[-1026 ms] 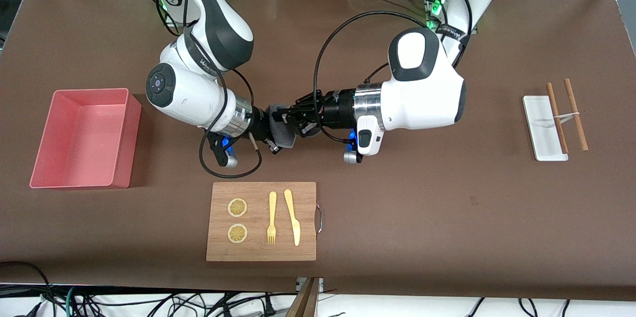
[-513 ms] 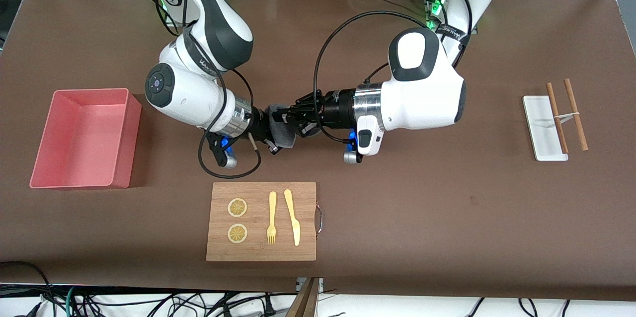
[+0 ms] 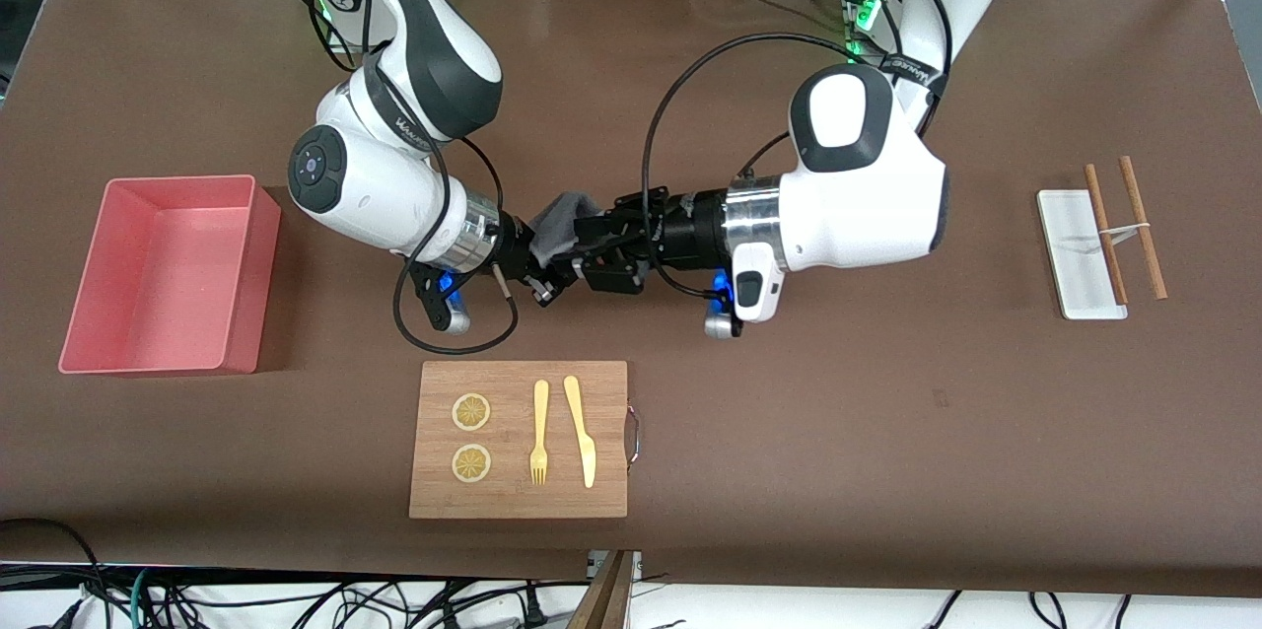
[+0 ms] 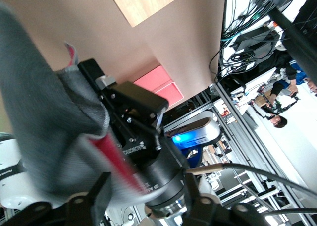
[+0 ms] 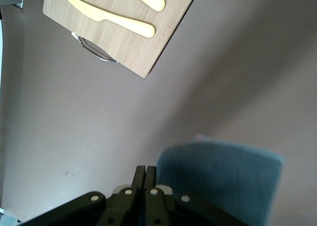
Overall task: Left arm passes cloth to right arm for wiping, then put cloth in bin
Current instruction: 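Pull the cloth away with the right gripper while the left gripper withdraws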
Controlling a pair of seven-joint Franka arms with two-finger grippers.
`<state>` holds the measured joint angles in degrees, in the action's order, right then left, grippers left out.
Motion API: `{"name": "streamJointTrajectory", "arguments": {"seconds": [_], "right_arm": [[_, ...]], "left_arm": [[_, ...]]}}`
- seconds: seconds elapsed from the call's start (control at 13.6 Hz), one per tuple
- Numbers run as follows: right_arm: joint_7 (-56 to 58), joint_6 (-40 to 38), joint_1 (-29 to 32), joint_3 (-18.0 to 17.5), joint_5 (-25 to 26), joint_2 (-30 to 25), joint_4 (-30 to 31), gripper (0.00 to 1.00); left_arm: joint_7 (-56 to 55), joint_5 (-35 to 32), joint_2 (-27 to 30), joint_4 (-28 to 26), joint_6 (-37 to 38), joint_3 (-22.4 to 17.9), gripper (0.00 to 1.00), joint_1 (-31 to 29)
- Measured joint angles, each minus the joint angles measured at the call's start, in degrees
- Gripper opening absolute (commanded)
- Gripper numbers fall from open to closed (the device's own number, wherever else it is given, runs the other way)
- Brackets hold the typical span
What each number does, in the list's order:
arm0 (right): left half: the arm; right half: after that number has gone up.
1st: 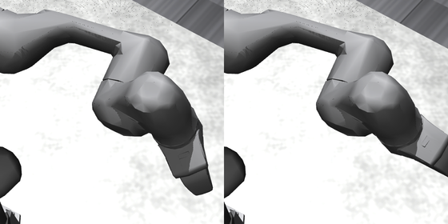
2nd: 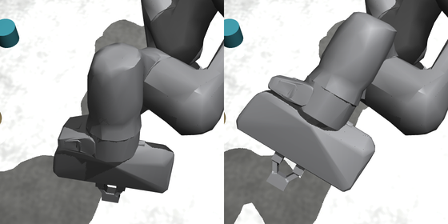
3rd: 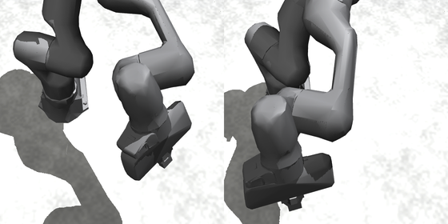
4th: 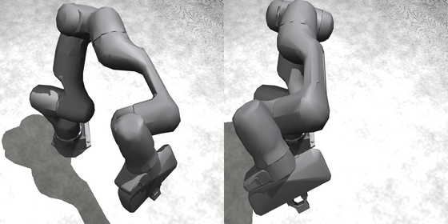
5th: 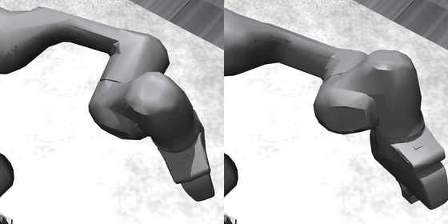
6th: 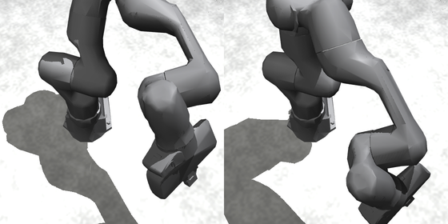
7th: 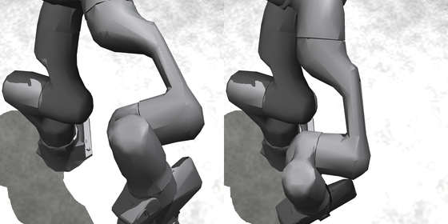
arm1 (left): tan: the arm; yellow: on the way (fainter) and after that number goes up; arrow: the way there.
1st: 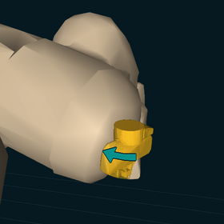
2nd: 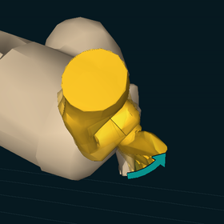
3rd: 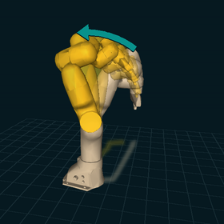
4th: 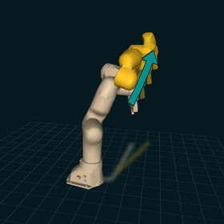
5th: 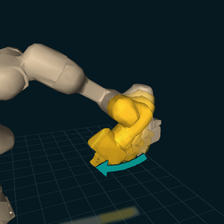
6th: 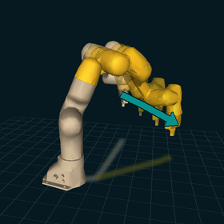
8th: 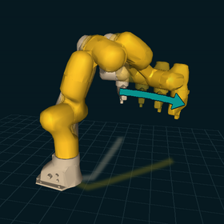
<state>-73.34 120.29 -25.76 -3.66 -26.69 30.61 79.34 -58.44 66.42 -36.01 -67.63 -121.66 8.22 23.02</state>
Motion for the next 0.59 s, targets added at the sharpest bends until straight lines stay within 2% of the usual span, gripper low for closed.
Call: {"name": "streamJointTrajectory", "arguments": {"seconds": [0.22,0.44,0.59], "right_arm": [[0.0,0.0,0.0,0.0,0.0,0.0,0.0,0.00],[0.0,0.0,0.0,0.0,0.0,0.0,0.0,0.00],[0.0,-0.1,-0.1,-0.1,0.0,0.0,0.0,0.00]], "left_arm": [[0.1,-2.9,0.3,0.5,2.8,-0.2,1.00,-2.4],[0.1,-10.4,1.8,1.4,9.3,-0.2,1.00,-5.4],[0.1,-18.4,4.0,1.5,15.9,-0.3,1.00,-7.4]]}}
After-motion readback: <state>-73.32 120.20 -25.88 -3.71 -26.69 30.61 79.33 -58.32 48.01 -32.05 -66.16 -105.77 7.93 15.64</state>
